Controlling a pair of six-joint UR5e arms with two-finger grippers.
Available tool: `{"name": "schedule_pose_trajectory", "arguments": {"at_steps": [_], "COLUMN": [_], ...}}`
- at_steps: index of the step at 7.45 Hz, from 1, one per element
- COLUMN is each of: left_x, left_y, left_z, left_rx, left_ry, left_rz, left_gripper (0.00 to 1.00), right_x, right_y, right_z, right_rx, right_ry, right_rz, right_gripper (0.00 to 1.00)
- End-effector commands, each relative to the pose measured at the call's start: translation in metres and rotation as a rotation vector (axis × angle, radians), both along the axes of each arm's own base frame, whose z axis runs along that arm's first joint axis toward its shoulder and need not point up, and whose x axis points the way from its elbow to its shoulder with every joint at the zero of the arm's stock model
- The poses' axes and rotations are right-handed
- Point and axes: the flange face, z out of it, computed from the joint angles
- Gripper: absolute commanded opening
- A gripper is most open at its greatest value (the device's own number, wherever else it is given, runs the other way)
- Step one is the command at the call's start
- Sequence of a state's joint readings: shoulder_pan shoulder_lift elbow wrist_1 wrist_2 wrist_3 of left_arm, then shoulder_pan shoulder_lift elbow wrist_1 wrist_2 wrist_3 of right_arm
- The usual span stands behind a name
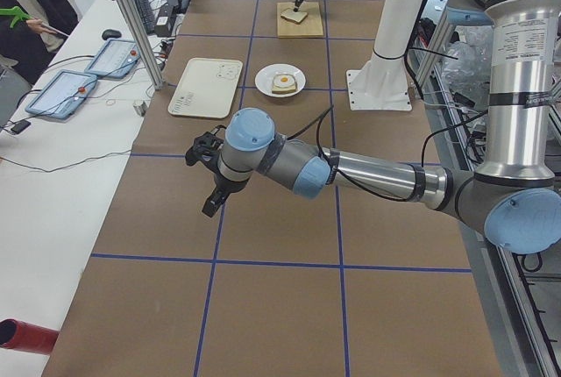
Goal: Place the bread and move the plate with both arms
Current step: 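Lower the right gripper onto the bread slice on the bamboo board and grasp it, then lift the bread slice off the board with the right gripper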
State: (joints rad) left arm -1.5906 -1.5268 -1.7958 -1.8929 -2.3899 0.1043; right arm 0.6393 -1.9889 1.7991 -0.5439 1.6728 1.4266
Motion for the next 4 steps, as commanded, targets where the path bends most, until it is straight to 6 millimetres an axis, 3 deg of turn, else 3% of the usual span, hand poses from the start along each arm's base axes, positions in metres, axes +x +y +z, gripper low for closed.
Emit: {"name": "schedule_pose_trajectory", "arguments": {"at_steps": [1, 4], "left_x": [0.0, 0.0], "left_y": [0.0, 0.0], "left_z": [0.0, -0.002], "left_rx": [-0.001, 0.001], "left_ry": [0.001, 0.001], "left_rz": [-0.001, -0.002], "left_gripper": [0.98, 0.98], "right_x": [0.004, 0.034], "right_y": [-0.001, -0.03], "right_z": [-0.014, -0.063], "right_rx": [-0.007, -0.014], "right_ry": [-0.05, -0.205], "right_rz": [-0.027, -0.042], "right_gripper": [0.0, 0.0]}}
